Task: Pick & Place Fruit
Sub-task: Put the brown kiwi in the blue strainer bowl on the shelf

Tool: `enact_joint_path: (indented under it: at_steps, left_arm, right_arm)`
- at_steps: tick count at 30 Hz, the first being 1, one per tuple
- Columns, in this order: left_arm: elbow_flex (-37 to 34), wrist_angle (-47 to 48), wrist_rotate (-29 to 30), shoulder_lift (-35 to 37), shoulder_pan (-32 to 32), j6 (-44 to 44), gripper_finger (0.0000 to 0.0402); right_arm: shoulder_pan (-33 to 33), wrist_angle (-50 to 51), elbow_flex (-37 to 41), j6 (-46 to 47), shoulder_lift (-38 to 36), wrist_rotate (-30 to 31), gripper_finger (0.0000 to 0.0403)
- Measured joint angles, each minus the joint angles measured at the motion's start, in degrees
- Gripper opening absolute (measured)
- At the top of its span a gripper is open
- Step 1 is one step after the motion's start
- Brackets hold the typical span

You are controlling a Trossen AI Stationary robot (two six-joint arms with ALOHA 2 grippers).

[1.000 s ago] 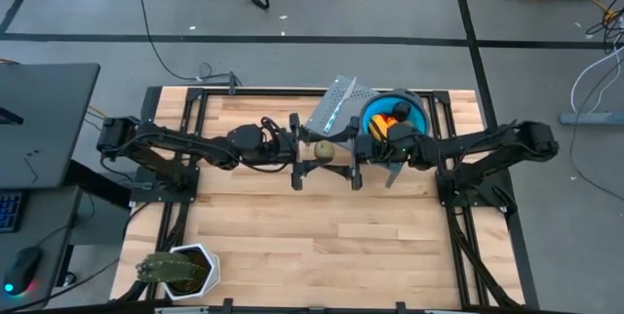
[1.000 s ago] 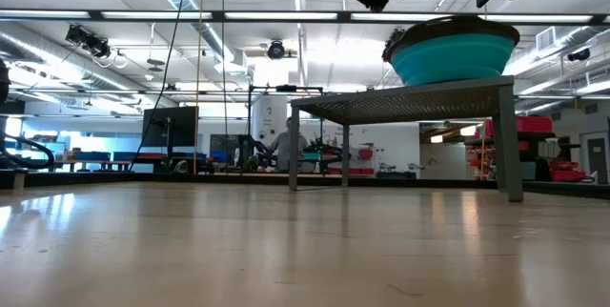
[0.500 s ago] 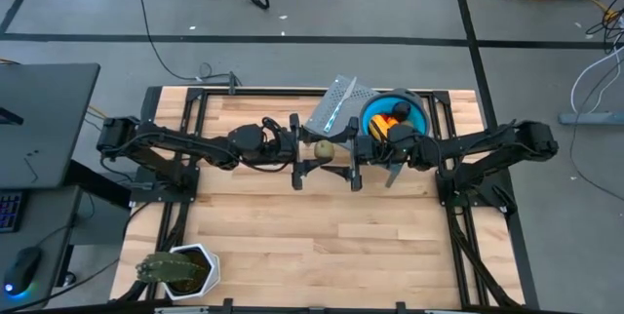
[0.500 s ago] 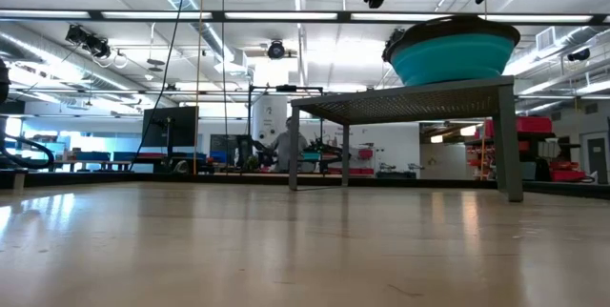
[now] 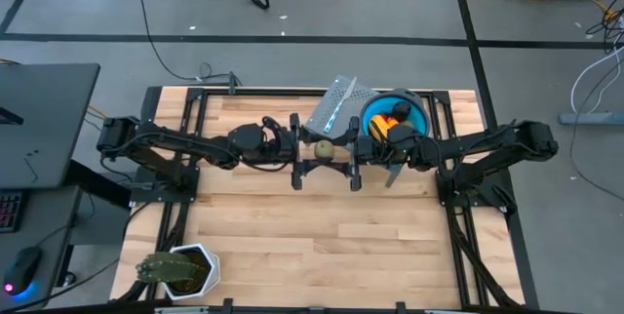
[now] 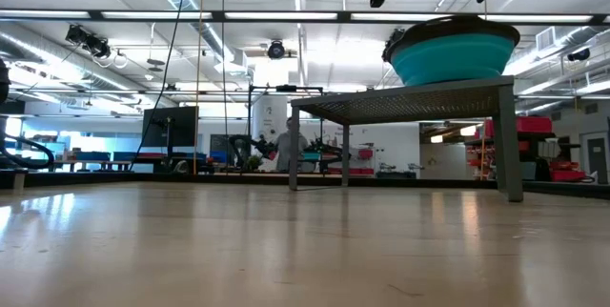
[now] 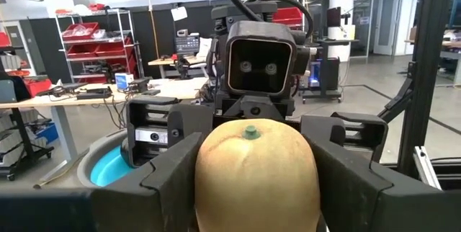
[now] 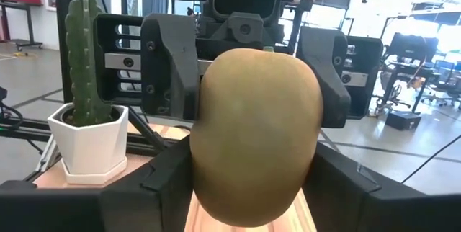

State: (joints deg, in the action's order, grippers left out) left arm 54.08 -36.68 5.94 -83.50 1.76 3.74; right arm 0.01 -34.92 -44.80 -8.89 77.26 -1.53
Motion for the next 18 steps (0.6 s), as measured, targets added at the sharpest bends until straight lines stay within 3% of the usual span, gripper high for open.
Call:
enact_joint_path:
  at_steps: [8,18]
  left_arm:
    - [0.0,0.1,0.3,0.0,0.0,-3.0,0.0251]
    - [0.0,1.3,0.6,0.0,0.1,-3.5,0.0328]
  right_arm:
    - [0.0,0.0,0.0,-0.7,0.0,0.6,0.0225]
    - [0.0,1.6,0.0,-3.5,0.0,5.1,0.0225]
